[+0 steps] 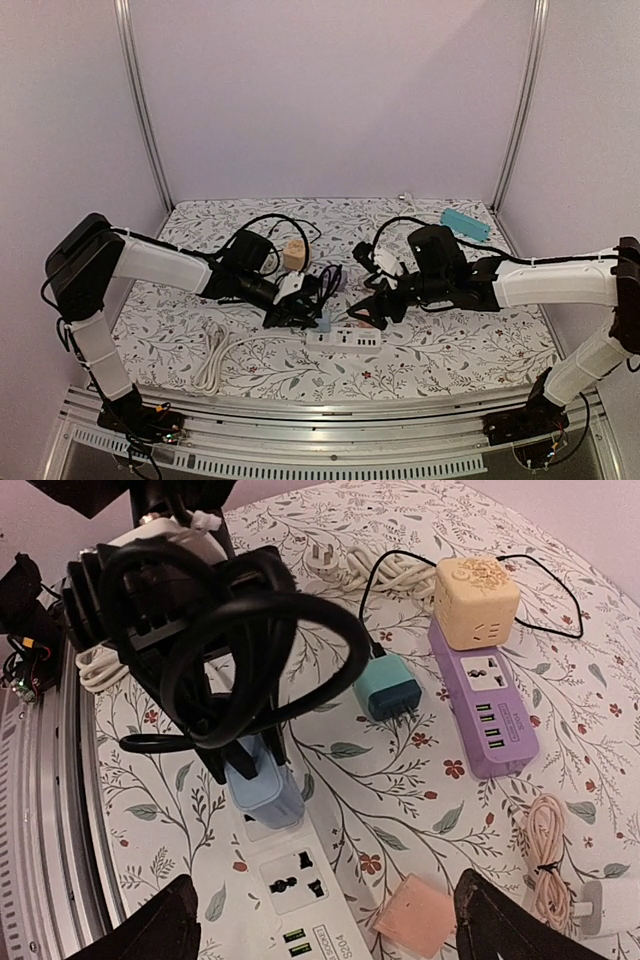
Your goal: Insert the plug
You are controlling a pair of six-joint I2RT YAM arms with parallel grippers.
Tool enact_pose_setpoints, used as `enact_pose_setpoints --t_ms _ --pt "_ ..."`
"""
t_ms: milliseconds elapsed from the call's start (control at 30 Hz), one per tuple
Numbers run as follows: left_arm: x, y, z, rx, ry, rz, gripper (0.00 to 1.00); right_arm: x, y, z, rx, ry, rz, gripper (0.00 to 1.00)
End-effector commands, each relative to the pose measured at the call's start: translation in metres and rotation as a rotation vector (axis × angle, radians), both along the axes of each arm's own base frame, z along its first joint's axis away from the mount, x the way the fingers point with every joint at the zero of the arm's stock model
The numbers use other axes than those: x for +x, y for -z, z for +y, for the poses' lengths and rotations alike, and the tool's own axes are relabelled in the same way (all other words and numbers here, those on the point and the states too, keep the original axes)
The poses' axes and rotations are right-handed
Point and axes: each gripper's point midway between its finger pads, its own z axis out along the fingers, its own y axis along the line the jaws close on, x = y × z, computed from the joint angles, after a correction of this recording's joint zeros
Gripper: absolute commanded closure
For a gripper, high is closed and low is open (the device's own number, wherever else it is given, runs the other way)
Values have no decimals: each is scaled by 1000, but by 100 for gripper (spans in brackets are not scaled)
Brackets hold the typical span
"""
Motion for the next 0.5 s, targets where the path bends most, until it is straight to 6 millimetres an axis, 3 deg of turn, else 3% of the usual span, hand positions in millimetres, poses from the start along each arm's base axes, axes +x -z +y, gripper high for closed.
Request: enact_pose_setpoints --t_ms 0,200,467 --pt "-1 7 6 17 31 -5 100 2 1 17 29 -54 39 15" --pt "-3 11 7 22 48 -14 100 5 9 32 31 -84 83 17" --pt "-28 69 31 199 66 116 100 5 25 34 17 -68 144 20"
